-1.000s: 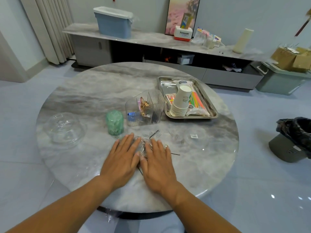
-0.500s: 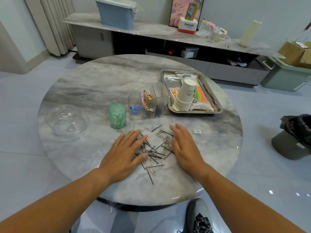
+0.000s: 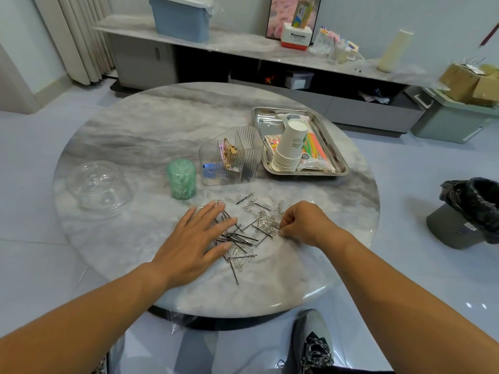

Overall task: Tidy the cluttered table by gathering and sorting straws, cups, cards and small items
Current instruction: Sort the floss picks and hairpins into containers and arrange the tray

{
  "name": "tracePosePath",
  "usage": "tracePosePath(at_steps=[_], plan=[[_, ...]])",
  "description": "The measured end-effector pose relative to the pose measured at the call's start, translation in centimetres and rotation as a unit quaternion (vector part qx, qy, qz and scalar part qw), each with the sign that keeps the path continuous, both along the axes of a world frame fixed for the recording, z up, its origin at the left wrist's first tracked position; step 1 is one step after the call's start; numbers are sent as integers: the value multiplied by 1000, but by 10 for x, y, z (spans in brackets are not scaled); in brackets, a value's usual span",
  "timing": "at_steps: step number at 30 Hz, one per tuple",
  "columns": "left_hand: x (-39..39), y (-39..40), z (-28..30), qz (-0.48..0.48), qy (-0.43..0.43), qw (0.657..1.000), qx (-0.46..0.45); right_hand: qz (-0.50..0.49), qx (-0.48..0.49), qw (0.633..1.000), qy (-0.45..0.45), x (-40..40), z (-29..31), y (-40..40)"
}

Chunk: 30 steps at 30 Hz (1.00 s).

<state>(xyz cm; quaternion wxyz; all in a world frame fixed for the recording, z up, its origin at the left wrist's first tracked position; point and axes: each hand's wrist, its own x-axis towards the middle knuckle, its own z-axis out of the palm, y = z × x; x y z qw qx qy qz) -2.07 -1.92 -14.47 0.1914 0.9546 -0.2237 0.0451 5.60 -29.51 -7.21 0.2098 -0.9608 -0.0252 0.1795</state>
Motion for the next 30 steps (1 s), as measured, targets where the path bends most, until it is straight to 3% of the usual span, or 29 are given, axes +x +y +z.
tracePosePath(at_steps=[4, 7, 9, 12, 15, 22, 30], plan=[[-7, -1, 0, -80, -56, 994, 38, 59, -105, 992, -31, -5, 0, 11], [-7, 0, 1, -51, -50, 997, 28, 98, -170, 978, -72, -6, -2, 11], [-8, 1, 1, -20, -51, 998, 16, 73, -143, 983, -92, -6, -1, 8], [-10, 2, 2, 25, -49, 998, -9, 20, -10, 994, -105, -5, 3, 6], [-12, 1, 3, 70, -51, 996, -12, 40, 74, 994, -69, -6, 8, 15], [-16, 1, 6, 89, -31, 995, -25, 154, -3, 988, -15, -15, 0, 32], [-18, 0, 8, 96, -25, 994, -48, 75, 25, 997, -11, -14, -9, 20]])
